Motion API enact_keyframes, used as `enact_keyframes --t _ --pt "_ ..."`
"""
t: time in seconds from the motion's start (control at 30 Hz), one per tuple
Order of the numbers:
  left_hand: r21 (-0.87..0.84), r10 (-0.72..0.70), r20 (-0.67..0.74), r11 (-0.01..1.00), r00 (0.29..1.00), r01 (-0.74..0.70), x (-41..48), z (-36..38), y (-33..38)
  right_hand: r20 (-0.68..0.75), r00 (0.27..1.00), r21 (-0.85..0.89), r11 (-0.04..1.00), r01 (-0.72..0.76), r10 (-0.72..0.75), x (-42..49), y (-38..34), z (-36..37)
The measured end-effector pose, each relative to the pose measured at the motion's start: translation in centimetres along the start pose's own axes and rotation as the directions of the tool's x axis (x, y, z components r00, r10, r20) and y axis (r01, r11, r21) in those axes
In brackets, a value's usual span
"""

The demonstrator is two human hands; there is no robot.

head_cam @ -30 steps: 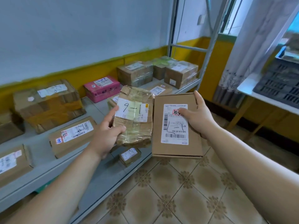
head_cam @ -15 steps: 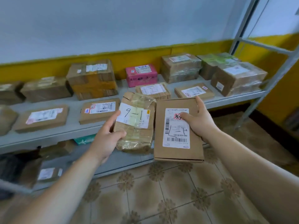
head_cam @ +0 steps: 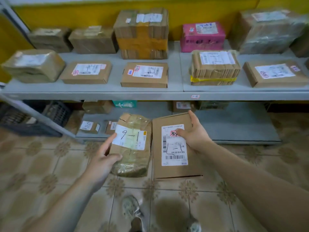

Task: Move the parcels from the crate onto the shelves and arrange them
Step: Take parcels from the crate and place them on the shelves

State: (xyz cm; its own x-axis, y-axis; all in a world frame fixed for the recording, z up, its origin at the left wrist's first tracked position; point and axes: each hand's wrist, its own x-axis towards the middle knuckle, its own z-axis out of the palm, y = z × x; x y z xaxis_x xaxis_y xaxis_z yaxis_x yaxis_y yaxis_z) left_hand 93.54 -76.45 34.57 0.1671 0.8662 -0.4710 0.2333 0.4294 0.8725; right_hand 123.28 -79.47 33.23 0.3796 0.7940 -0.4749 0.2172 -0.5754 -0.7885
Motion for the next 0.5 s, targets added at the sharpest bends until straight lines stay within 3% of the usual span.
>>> enact_keyframes --t 0.23,0.5 --pt "0.052 -0.065 0.09 0.997 0.994 0.06 12.1 -0.3 -4.6 -0.077 0.993 -0.01 0.996 -0.093 0.092 8.9 4.1 5.4" --pt "0.177 0.001 0.134 0.984 0.991 -0.025 30.4 4.5 -16.1 -0.149 0.985 0.059 0.995 -0.074 0.083 25.2 15.6 11.0"
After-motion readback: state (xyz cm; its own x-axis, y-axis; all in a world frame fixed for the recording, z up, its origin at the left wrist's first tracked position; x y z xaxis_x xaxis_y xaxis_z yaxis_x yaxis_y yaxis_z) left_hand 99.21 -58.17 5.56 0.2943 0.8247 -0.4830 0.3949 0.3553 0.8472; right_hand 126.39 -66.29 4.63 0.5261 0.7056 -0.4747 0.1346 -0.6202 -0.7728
